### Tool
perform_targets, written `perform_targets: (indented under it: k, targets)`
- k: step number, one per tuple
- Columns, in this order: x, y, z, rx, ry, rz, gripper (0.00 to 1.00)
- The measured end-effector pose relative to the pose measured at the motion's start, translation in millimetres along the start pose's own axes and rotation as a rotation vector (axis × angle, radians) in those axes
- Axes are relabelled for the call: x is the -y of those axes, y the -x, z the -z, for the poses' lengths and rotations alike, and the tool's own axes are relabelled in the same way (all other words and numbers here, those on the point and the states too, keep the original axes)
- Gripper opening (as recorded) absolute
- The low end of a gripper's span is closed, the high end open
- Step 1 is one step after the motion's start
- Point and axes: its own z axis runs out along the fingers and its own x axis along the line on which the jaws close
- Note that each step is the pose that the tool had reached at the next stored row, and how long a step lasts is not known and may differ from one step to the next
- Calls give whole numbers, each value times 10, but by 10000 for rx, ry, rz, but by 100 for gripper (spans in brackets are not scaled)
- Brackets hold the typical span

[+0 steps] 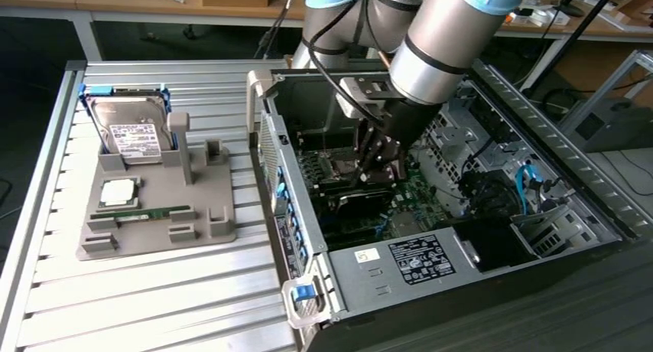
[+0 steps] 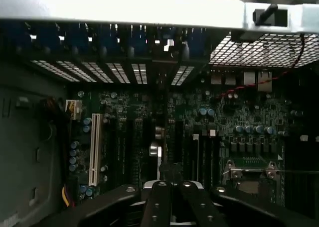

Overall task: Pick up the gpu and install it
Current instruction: 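Press down on the gpu until it lock into place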

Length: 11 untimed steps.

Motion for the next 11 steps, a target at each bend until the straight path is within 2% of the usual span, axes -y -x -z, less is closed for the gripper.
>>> perform_targets:
  k: [7, 11]
  targets:
    - [342, -12, 48, 147, 107, 18, 11]
    - [418, -15, 59, 174, 115, 22, 11]
